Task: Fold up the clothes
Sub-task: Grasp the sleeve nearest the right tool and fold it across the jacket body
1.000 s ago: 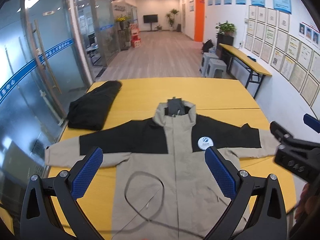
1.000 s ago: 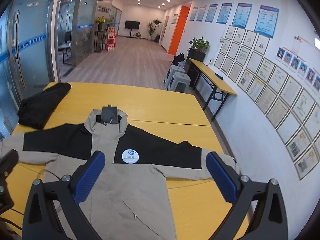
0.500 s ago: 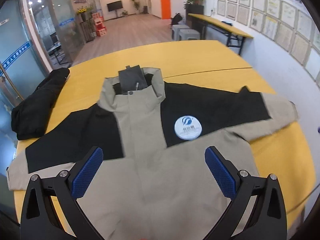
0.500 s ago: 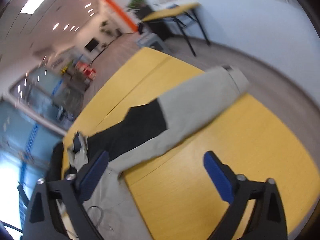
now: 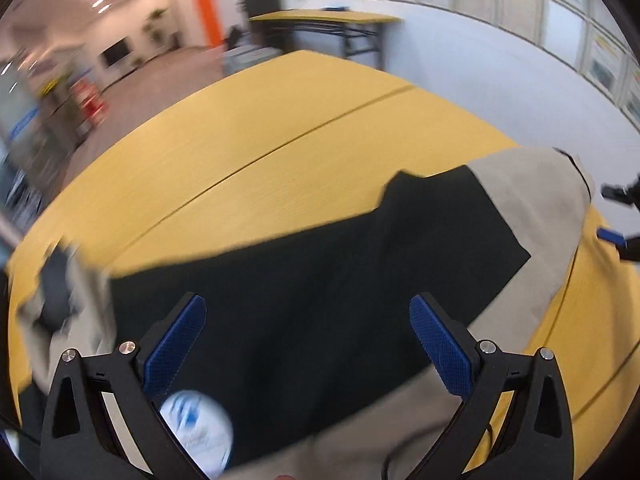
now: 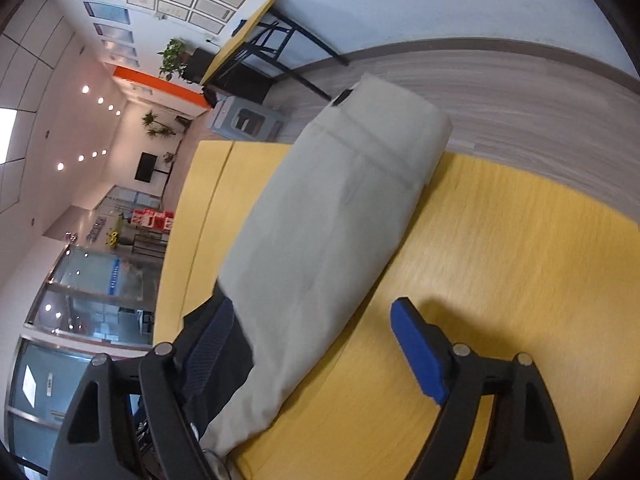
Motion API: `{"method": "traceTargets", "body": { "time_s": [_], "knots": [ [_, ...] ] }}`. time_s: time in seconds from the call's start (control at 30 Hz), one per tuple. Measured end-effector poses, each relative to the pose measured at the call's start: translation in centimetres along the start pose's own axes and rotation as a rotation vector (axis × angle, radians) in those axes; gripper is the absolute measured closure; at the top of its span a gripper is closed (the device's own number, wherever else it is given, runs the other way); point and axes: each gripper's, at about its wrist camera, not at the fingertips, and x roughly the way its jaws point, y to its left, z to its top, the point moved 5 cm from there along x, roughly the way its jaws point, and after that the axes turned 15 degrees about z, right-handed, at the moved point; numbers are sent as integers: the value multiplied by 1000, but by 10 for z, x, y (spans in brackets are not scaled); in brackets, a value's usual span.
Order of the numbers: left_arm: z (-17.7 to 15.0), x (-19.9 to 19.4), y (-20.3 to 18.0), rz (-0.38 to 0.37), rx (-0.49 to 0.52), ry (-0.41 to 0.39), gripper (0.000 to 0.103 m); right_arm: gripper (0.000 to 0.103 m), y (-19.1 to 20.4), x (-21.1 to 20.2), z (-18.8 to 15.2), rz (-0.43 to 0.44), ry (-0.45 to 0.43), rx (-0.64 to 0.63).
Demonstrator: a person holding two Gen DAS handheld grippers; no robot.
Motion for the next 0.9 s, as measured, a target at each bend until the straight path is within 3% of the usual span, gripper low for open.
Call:
{"method": "traceTargets", "body": {
  "time_s": [0.13, 0.2, 0.27, 0.37, 0.53, 0.67, 0.77, 0.9],
  "knots": [
    [15, 30, -23, -2, 56, 4, 0, 28, -16, 8, 20, -7, -62, 35],
    [16, 43, -29, -27, 66, 9, 0, 46, -23, 11, 29, -19, -81, 37],
    [13, 54, -35, -35, 83, 20, 0, 83, -32, 18, 32, -40, -71, 39],
    [9, 66, -39, -46, 87, 34, 0, 97, -42, 17, 36, -17, -78, 44],
    [3, 78, -39, -86, 67, 34, 0, 102, -24, -5, 37, 90, -131, -19],
    [3, 79, -39, -160, 59, 7, 0, 102, 33, -41, 33, 205, -177, -151],
    [6, 83, -40, -204, 36, -8, 0, 102, 65, -72, 12, 211, -193, -222],
    [9, 85, -32, -202, 31, -10, 0, 102, 40, -79, -2, 171, -190, -173]
  ]
}}
